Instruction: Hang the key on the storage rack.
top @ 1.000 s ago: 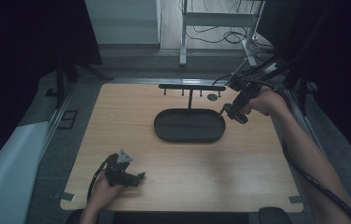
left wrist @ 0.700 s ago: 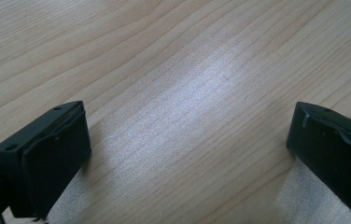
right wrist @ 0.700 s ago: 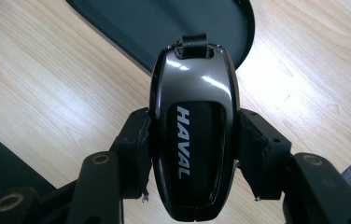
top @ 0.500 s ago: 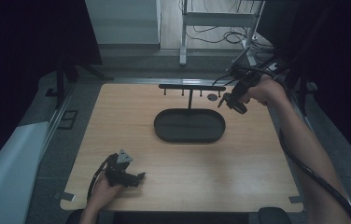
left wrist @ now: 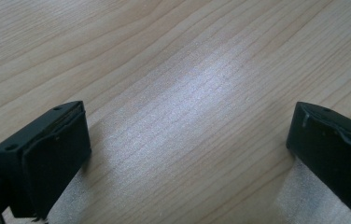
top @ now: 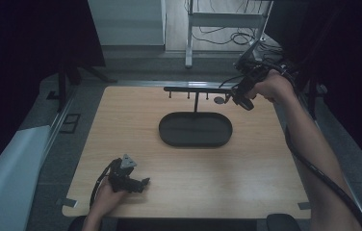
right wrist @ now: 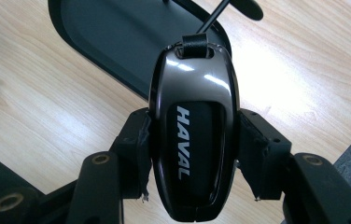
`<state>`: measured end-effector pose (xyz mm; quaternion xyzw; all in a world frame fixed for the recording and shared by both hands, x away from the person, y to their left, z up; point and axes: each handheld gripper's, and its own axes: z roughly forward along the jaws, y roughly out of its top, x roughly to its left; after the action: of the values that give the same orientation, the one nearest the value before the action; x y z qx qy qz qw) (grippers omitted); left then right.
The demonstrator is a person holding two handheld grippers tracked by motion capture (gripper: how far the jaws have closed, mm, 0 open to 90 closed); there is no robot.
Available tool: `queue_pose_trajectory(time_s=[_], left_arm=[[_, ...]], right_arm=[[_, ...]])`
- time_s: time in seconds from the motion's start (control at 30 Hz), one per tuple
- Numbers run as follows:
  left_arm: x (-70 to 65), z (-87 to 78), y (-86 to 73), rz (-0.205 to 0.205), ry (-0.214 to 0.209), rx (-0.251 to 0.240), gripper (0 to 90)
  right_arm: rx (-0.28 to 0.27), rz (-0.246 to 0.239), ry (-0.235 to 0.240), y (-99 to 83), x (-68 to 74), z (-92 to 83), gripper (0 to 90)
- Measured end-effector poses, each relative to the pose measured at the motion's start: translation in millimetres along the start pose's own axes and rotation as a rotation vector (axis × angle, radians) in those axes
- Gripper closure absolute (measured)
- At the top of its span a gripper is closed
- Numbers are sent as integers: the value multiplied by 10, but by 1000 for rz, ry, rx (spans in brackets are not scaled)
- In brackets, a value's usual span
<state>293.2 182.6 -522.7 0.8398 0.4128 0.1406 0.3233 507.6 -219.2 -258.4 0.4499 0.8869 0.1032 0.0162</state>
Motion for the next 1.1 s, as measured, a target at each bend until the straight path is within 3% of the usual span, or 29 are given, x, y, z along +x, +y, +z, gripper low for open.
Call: queue_pose_trajectory(time_s=[0.63,1.1], left_arm=[[0,0,0,0,0,0,0],[0,0,0,0,-1,0,0]], right_arm=[[-22,32,-57,156,28,-32,490],[1,75,-76,83,-150,150,489]])
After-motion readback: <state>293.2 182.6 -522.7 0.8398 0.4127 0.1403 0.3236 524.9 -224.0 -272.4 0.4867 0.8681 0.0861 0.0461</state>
